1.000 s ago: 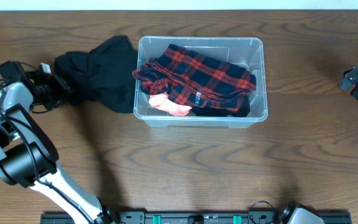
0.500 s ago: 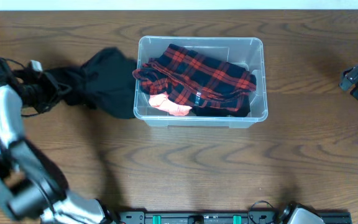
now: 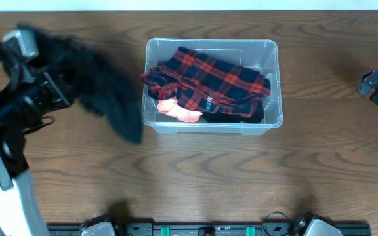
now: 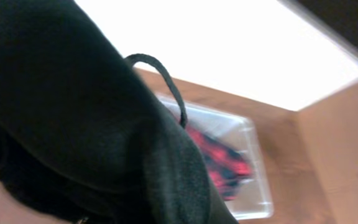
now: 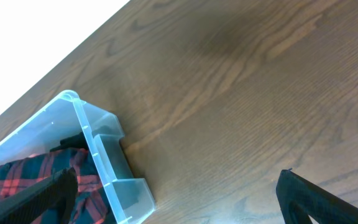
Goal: Pack container
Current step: 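Lift the black garment into the bin's right side and release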
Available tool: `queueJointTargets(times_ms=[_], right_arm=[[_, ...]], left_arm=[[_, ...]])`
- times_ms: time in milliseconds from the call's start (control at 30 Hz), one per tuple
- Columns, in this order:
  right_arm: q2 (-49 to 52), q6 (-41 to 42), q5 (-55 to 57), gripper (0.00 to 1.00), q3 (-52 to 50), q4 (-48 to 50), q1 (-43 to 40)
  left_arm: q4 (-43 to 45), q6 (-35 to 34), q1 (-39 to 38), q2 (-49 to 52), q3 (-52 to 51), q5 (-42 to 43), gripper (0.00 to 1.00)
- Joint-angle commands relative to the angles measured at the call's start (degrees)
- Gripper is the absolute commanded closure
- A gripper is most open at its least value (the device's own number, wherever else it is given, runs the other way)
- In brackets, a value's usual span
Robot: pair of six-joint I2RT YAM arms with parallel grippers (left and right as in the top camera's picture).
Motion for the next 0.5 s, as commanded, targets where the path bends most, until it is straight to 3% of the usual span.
queueJointTargets(times_ms=[0,267,467], right_arm=[[-0.4,-0.7,0.0,0.01,0.3,0.0,-0.4],[-0.4,-0.7,0.0,0.01,0.3,0.0,-0.4],[-0.4,-0.7,0.0,0.01,0.3,0.0,-0.4]], left_arm=[[7.3,-6.1,-9.2,-0.2,4.7,4.1,0.94],[30.1,-15.2,-33.9,10.9,4.7,-7.1,0.94],[33.5,-15.5,-46.8,21.0,4.7,-24.7,0.94]])
